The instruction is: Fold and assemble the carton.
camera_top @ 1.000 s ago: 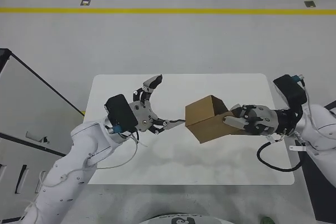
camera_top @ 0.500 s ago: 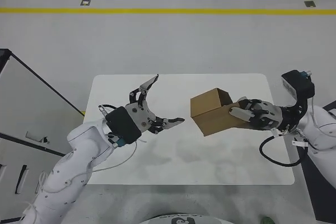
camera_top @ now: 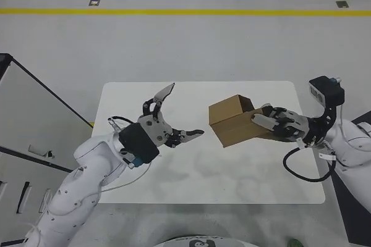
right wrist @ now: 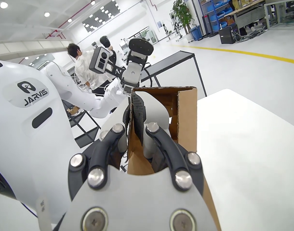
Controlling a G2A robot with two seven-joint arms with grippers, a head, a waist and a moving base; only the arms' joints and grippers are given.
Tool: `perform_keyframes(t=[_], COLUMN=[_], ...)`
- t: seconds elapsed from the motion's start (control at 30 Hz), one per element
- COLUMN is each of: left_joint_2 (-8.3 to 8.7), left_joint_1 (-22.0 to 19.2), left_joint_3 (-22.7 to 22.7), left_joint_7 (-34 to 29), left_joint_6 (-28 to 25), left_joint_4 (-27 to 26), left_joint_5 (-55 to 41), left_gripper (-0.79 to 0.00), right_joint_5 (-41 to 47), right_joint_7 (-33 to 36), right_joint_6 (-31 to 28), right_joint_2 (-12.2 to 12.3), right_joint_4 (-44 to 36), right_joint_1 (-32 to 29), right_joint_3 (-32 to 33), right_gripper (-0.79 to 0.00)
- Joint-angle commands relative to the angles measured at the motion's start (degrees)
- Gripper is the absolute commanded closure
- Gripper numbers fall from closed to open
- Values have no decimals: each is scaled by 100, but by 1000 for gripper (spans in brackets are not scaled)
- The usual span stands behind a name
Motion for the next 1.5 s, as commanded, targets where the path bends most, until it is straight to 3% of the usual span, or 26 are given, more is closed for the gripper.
perform_keyframes(t=[0.0, 0.27, 0.43, 0.77, 0.97, 1.47], left_joint_2=[6, 33, -2, -164, -269, -390], left_joint_1=[37, 390, 474, 222, 17, -225], left_joint_3=[6, -86, 255, 1075, 1284, 1510], left_joint_7=[129, 302, 294, 127, 12, 21], left_joint_6=[-27, -34, 95, 884, 1397, 1585], left_joint_4=[-7, -99, -117, 220, 412, 625], left_joint_5=[133, 300, 501, 990, 965, 1226], left_gripper=[-785, -785, -785, -785, -785, -785], right_joint_5=[19, -16, 9, 42, 74, 86], right_joint_7=[-98, -336, -357, -308, -225, -114], right_joint_6=[23, -19, -17, 2, -1, 40], right_joint_2=[-25, -126, -183, -297, -353, -489], right_joint_4=[39, 66, 32, -5, 0, -44], right_joint_1=[11, 64, 112, 245, 284, 300], right_joint_3=[-8, 0, -37, -145, -185, -273], right_gripper=[0, 0, 0, 0, 0, 0])
